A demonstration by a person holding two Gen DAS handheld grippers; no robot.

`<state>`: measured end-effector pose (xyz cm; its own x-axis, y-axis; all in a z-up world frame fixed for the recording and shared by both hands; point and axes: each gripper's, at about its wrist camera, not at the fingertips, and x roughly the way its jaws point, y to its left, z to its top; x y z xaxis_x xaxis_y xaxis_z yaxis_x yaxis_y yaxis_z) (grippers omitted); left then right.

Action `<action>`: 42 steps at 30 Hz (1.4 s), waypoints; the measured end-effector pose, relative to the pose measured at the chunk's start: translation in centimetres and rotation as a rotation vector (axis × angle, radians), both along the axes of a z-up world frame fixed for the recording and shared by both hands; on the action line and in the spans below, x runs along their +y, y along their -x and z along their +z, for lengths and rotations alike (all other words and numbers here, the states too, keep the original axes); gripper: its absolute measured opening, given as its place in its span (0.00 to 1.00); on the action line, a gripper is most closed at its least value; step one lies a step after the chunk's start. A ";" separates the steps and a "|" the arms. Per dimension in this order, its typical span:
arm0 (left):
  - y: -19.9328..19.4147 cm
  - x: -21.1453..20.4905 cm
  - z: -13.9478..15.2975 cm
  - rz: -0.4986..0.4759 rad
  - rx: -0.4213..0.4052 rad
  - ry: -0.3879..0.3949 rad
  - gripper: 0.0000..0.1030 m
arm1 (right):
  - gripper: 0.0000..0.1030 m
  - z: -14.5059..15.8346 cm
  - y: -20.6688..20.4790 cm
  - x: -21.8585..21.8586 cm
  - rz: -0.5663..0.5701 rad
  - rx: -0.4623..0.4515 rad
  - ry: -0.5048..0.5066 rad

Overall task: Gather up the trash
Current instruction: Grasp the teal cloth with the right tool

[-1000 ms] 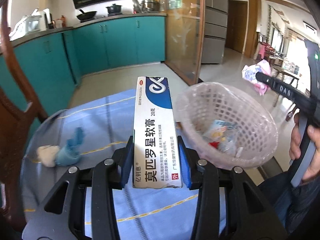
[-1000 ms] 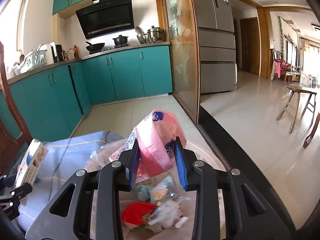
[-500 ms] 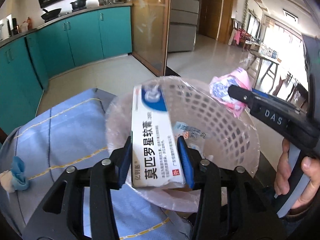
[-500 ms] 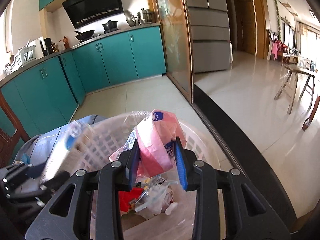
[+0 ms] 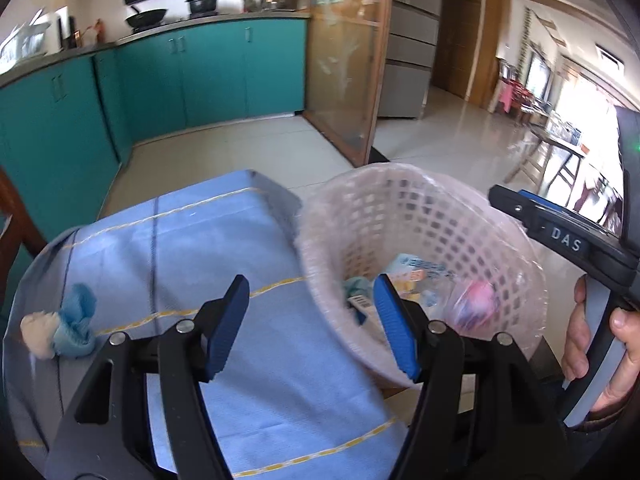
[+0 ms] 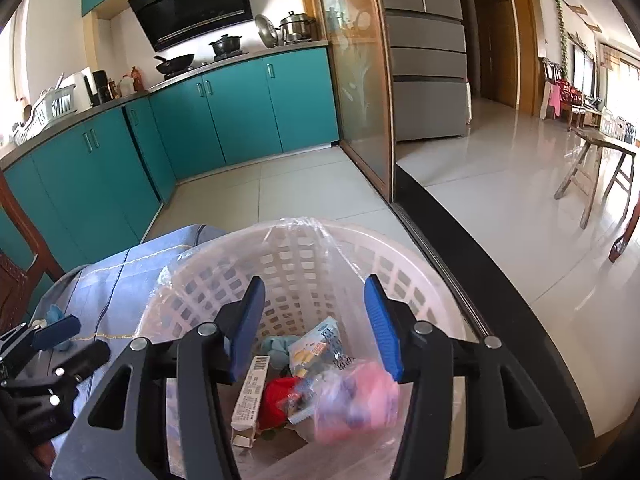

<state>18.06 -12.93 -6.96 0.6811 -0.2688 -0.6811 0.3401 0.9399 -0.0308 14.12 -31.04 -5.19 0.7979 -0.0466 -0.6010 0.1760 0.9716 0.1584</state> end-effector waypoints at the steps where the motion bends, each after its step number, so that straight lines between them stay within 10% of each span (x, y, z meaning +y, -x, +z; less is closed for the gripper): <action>1: 0.2 0.8 0.1 0.015 -0.004 -0.006 0.64 | 0.50 0.1 -0.2 0.3 0.007 0.000 0.001; 6: 2.1 7.4 -0.3 0.175 -0.022 -0.083 0.64 | 0.50 0.8 -1.5 3.5 0.116 -0.014 -0.034; 12: 5.5 15.7 -2.5 0.330 0.042 -0.147 0.64 | 0.50 1.2 -5.7 15.3 0.522 0.050 -0.177; 21: 8.3 19.7 -3.5 0.375 0.079 -0.154 0.64 | 0.50 -2.9 -11.1 30.8 0.807 0.237 -0.202; 26: 8.2 19.8 -3.9 0.389 0.091 -0.152 0.64 | 0.47 -5.1 -11.1 32.0 0.862 0.312 -0.318; 30: 7.8 20.1 -3.7 0.396 0.094 -0.150 0.64 | 0.06 -4.8 -10.5 31.7 0.884 0.303 -0.320; 42: 7.6 19.9 -3.6 0.387 0.089 -0.139 0.64 | 0.05 -1.2 -6.9 22.5 0.688 0.185 -0.124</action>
<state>10.46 6.98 -10.58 0.6504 0.0936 -0.7538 -0.0367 0.9951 0.0918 20.99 -8.51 -6.35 0.5066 0.5065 -0.6977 -0.4341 0.8490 0.3012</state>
